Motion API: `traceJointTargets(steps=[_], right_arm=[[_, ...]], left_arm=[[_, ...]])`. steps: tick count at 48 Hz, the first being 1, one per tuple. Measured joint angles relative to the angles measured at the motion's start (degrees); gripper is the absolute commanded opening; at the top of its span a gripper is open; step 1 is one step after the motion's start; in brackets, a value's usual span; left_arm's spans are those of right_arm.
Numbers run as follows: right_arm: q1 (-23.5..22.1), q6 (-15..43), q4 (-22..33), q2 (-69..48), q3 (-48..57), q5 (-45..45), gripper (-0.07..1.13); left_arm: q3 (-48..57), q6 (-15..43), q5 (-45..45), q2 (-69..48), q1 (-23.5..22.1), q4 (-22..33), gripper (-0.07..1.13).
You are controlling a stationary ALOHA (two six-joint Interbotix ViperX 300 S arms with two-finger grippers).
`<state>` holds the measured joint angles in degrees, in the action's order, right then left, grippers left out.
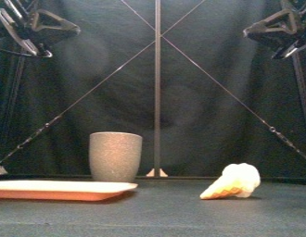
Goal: Pick the ice cream then place it in the grey bowl
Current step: Pick the ice cream
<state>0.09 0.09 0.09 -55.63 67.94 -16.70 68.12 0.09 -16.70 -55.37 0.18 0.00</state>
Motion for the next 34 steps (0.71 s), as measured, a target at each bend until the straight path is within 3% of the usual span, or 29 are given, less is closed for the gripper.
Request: traceJointTargets(steps=[9,20,25,34], right_arm=[[1.4,1.1,0.0,4.5,-0.6,0.0,0.06],[9.7,1.5,-0.2,18.0,-3.0,2.6,0.16],[11.1,1.6,-1.2,23.4,-4.0,3.5,0.33],[11.3,1.7,-7.1,32.0,-6.0,3.6,0.82]], left_arm=[[1.1,-0.1,0.0,-1.1,0.6,0.7,-0.04],[1.6,0.0,0.0,-1.8,0.7,0.7,-0.04],[1.8,0.0,0.1,-1.8,0.7,0.7,-0.04],[1.8,0.0,0.1,-1.8,0.7,0.7,-0.04]])
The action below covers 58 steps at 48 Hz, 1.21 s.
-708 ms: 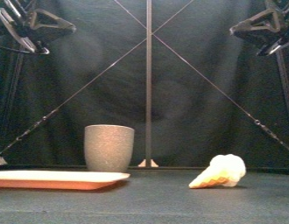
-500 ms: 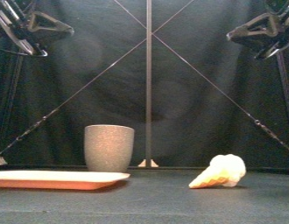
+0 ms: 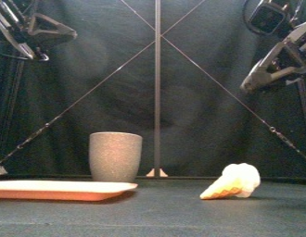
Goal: Pick the ice cream then place it in the grey bowl
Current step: Pick the ice cream
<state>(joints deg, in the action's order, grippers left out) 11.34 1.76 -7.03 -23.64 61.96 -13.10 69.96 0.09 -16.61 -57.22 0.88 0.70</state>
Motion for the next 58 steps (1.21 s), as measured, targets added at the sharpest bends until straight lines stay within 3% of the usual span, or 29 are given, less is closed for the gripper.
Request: traceJointTargets(steps=[4,7,14,43,50,58], right_arm=[[0.0,0.1,-2.3,3.7,-0.9,0.0,1.02],[0.1,0.0,-3.7,6.7,-1.7,0.1,1.08],[0.1,-0.2,-4.7,13.0,-4.5,1.1,1.02],[0.0,-0.3,-3.7,26.7,-12.2,8.4,0.99],[0.1,-0.3,-3.7,27.0,-12.2,9.6,0.90],[0.2,-0.4,-3.3,26.9,-12.9,11.4,0.61]], left_arm=[[0.0,-0.1,0.0,0.1,0.0,0.0,-0.04],[0.0,0.0,0.0,0.0,0.1,0.0,-0.04],[0.0,0.0,0.0,0.1,0.1,0.0,-0.04],[0.0,0.0,0.2,-0.1,0.0,0.0,-0.04],[0.1,0.0,0.2,0.0,0.0,0.0,-0.04],[0.1,0.0,0.2,-0.1,0.1,0.0,-0.04]])
